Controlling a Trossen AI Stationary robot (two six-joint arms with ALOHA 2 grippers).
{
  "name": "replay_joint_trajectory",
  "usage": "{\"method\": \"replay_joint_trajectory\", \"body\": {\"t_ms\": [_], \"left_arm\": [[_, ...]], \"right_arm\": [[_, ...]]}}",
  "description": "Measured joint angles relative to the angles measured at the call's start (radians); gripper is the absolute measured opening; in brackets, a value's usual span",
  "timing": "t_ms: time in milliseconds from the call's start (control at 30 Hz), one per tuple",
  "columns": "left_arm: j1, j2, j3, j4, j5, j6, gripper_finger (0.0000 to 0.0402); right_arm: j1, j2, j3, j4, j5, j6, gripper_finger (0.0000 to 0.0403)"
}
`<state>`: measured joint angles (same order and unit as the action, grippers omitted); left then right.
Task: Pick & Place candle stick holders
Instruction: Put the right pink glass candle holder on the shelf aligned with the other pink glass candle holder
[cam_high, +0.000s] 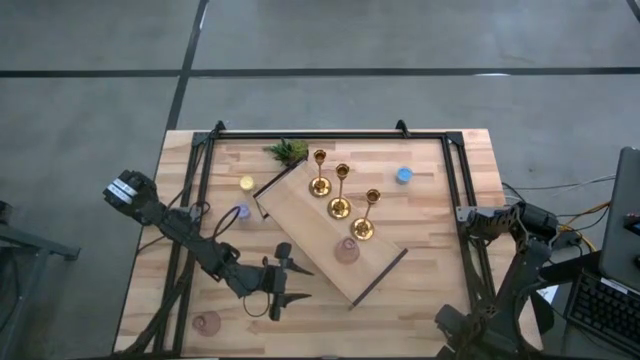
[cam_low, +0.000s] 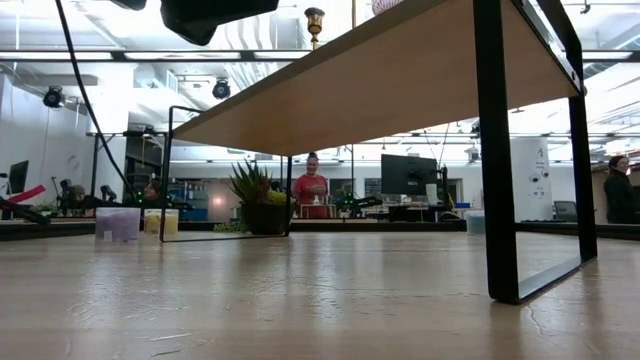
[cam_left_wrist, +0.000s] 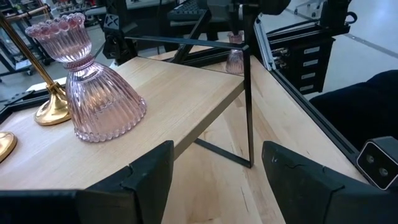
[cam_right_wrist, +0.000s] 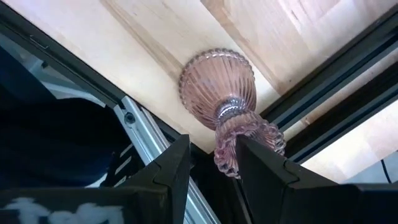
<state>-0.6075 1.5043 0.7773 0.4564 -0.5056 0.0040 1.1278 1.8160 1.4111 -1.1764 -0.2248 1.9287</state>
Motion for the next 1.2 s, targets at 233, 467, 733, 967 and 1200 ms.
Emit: {"method": "replay_joint_trajectory", "body": {"t_ms": [233, 467, 733, 967, 1200], "left_arm": [[0.0, 0.0, 0.0, 0.0, 0.0, 0.0, 0.0248], [0.0, 0.0, 0.0, 0.0, 0.0, -0.001, 0.0248], [0.0, 0.0, 0.0, -0.002, 0.0, -0.008, 0.0248], [0.0, 0.0, 0.0, -0.011, 0.0, -0.037, 0.0248], [0.0, 0.0, 0.0, -0.027, 0.0, -0.07, 0.0248]], "right_arm": [[0.0, 0.001, -0.044, 0.046, -0.021, -0.049, 0.0103], [-0.003, 0.001, -0.055, 0.045, -0.021, -0.099, 0.0049], [-0.033, -0.003, -0.054, 0.013, -0.026, -0.18, 0.0025], [-0.092, -0.003, -0.054, 0.002, 0.016, -0.295, 0.0025], [-0.142, -0.003, -0.054, 0.003, 0.074, -0.419, 0.0025]]}}
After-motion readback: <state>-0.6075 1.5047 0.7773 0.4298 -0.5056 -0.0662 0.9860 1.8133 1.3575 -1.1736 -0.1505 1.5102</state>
